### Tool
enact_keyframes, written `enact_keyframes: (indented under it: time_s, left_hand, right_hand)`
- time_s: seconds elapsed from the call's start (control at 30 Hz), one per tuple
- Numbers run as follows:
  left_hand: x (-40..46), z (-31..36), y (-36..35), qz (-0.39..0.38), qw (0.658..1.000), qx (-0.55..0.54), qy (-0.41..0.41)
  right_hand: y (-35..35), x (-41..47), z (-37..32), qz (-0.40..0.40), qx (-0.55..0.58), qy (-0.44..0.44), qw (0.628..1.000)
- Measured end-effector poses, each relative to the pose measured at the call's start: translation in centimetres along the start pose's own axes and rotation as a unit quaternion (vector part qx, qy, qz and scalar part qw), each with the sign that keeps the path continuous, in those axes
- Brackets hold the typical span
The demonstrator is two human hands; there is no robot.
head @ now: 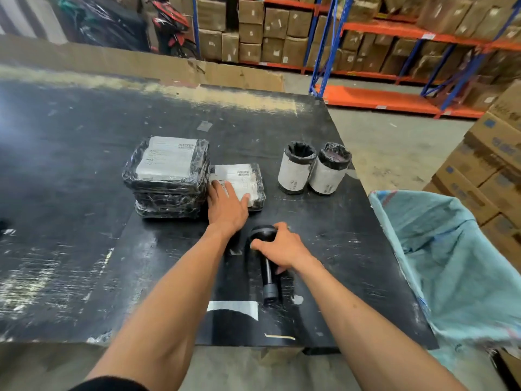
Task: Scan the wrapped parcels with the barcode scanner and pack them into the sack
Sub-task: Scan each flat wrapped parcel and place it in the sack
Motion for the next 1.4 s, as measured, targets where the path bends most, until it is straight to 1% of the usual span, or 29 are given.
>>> enact_keyframes:
  time_s: [0.07,0.2,0.27,0.33,0.4,0.43,0.5,0.6,0.63,0.73,0.8,0.9,1.03,1.27,1.4]
  left_hand:
    - [-0.2,0.0,0.2,0.000,1.000,0.013,-0.011]
    - [-2.1,0.4,0.2,-0.008,1.000,0.012,-0.008]
    - [-3.3,0.8,0.2,0.001,1.000,-0.026,0.009]
    - [-4.0,1.0,0.6,0.022,0.996,-0.088,0.025]
    - [-3.9,0.5,1.4,0.037,0.986,-0.146,0.067]
    - [-3.8,0.1,1.7,0.031,0.979,-0.176,0.102]
    - [-3.9,-0.4,1.3,-0.007,0.954,-0.247,0.167]
    - [-4.4,0.4,-0.3,-0.094,0.916,-0.326,0.214]
    - [-4.3,0.8,-0.6,-0.113,0.913,-0.336,0.203]
    - [-3.6,1.4,-0.6,-0.128,0.926,-0.323,0.147]
    - [-3.8,1.3,-0.6,-0.126,0.923,-0.336,0.142]
    - [-4.2,1.3,0.3,-0.077,0.928,-0.346,0.110]
    - [-5.1,1.8,1.6,-0.026,0.933,-0.356,0.037]
    - [-6.1,1.5,3.7,0.025,0.937,-0.348,0.010]
    - [-6.0,1.0,4.9,0.050,0.935,-0.351,0.012]
  right_hand:
    - [0.2,-0.1,-0.2,-0.009,0.025,0.005,1.000]
    - [2.9,-0.7,-0.7,0.037,0.004,0.034,0.999]
    - [5.0,-1.0,-0.8,0.054,0.018,0.042,0.998]
    - [7.2,-1.3,-0.8,0.071,0.042,0.047,0.995]
    - [8.9,-1.5,-0.8,0.078,0.078,0.052,0.992]
    - [9.4,-1.7,-0.9,0.071,0.104,0.057,0.990]
    - [9.5,-2.1,-1.0,0.036,0.160,0.066,0.984]
    - [9.3,-2.9,-1.2,-0.012,0.233,0.076,0.969]
    - [9.4,-3.2,-1.1,-0.019,0.255,0.076,0.964]
    - [10.0,-3.7,-0.9,-0.010,0.286,0.080,0.955]
    - [10.4,-3.8,-0.9,0.001,0.295,0.090,0.951]
    - [10.5,-4.2,-1.6,-0.012,0.332,0.108,0.937]
    - [11.0,-5.1,-2.8,0.007,0.322,0.135,0.937]
    - [11.7,-6.3,-4.3,0.073,0.267,0.183,0.943]
    - [11.9,-6.6,-4.9,0.083,0.266,0.196,0.940]
Point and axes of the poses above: each hand's wrist, its own x-axis towards the middle knuckle, its own y-axis out of the back of the hand, z = x × y, the point moved 10 cm from there along x, towards the middle knuckle, and after that the axes turned 11 degrees about -y, right-handed, at the moved point
